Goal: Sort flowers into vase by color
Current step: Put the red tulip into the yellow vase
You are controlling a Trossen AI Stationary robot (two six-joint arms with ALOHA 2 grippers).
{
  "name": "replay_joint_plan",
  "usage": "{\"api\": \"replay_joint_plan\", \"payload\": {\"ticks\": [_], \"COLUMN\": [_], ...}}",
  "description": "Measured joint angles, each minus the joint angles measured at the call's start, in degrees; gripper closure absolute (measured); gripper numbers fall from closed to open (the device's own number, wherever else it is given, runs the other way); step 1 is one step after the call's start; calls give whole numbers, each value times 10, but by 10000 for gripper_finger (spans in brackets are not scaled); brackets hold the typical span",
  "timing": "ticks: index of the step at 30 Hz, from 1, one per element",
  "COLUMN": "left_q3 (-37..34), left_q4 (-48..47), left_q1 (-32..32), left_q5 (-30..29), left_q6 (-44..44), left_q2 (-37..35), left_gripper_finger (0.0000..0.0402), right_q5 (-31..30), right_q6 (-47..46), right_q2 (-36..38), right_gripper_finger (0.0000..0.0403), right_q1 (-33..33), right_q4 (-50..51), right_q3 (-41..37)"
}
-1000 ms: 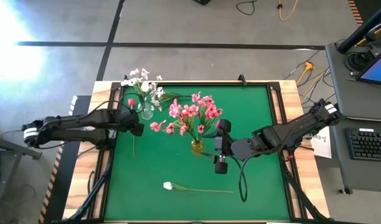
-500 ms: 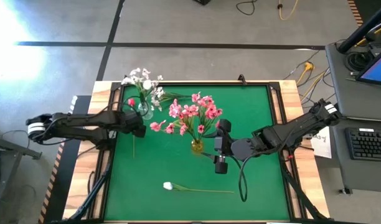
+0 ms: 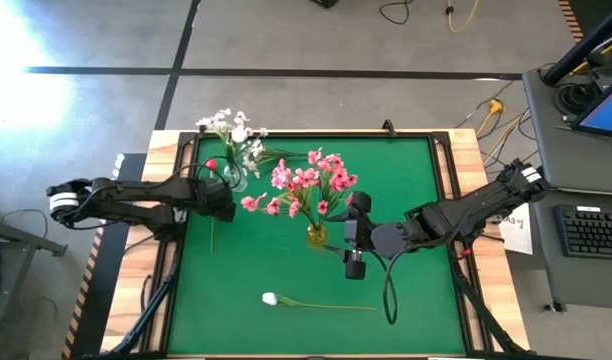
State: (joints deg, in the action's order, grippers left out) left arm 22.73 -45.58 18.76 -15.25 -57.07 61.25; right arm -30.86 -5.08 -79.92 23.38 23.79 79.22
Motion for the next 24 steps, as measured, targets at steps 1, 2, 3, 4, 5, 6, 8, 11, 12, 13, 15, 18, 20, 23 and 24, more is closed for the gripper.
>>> {"api": "replay_joint_plan", "payload": {"ticks": [1,2,3,4,5,6,8,11,12,13,15,18,20,23,24], "left_q3": [0,0,0,0,0,-1,-1,-2,-2,-2,-2,-2,-2,-2,-2], "left_q4": [0,0,0,0,-1,-2,-3,-4,-4,-4,-5,-10,-14,-28,-33], "left_q1": [0,0,0,0,0,0,0,0,0,0,0,0,0,0,0], "left_q5": [0,0,0,1,1,0,0,-2,-2,-2,-2,-2,7,23,25], "left_q6": [-1,-4,-6,-7,-7,-7,-7,-11,-12,-13,-15,-15,-14,-11,-11], "left_q2": [-1,-2,-3,-4,-4,-5,-6,-6,-6,-6,-6,-10,-15,-26,-31], "left_gripper_finger": [339,343,347,351,354,356,362,365,365,365,365,365,365,365,365], "right_q5": [0,0,0,0,0,0,0,0,0,0,0,0,0,0,0], "right_q6": [0,0,0,0,0,0,0,0,0,0,0,0,0,0,0], "right_q2": [0,0,0,0,0,0,0,0,0,0,0,0,0,0,0], "right_gripper_finger": [126,126,126,126,126,126,126,126,126,126,126,126,126,126,126], "right_q1": [0,0,0,0,0,0,0,0,0,0,0,0,0,0,0], "right_q4": [0,0,0,0,0,0,0,0,0,0,0,0,0,0,0], "right_q3": [0,0,0,0,0,0,-1,-1,-1,-1,-1,-2,-2,-2,-2]}}
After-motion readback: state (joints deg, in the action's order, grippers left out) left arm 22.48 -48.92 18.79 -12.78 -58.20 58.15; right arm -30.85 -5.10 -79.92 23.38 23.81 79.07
